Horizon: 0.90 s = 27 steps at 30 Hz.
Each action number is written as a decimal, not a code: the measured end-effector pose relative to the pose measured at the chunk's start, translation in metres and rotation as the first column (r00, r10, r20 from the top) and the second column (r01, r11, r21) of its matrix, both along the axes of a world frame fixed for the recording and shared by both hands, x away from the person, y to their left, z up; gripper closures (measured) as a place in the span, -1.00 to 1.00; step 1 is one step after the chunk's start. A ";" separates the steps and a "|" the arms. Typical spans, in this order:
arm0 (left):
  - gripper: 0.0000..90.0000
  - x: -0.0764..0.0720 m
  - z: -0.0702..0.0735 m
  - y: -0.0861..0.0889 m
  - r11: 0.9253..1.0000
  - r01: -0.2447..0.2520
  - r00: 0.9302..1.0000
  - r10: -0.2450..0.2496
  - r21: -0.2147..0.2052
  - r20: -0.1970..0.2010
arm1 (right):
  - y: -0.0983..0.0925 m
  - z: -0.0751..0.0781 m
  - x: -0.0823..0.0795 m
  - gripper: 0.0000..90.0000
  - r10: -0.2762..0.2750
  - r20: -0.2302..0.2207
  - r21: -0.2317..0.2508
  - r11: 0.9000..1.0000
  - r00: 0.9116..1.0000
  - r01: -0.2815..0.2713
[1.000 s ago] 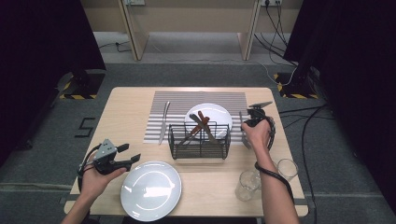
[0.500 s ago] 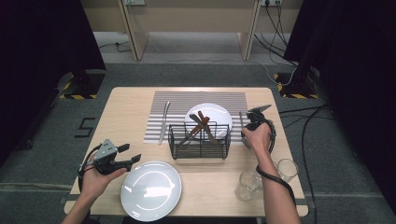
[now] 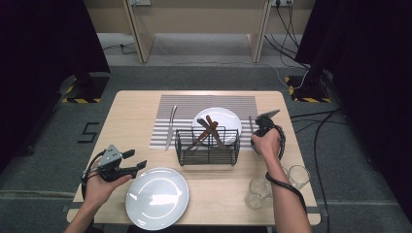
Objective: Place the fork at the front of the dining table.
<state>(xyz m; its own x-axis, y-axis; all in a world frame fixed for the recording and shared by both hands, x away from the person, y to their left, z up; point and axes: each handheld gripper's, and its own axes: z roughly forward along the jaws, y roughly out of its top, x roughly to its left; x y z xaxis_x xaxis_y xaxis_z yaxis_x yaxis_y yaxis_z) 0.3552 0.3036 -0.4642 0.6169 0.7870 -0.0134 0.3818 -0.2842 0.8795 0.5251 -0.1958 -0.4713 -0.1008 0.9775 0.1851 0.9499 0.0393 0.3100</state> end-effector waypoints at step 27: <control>-0.28 0.001 0.000 0.000 1.000 -0.001 1.000 0.001 -0.001 0.000 | 0.001 0.000 0.004 0.95 -0.113 -0.052 0.060 0.991 0.992 0.116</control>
<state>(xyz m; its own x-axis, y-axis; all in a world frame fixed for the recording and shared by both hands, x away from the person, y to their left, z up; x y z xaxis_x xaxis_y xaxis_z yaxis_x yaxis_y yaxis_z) 0.3561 0.3035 -0.4646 0.6163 0.7874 -0.0145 0.3820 -0.2827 0.8799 0.5290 -0.1953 -0.4710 0.0217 0.9685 0.2480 0.9610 -0.0886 0.2618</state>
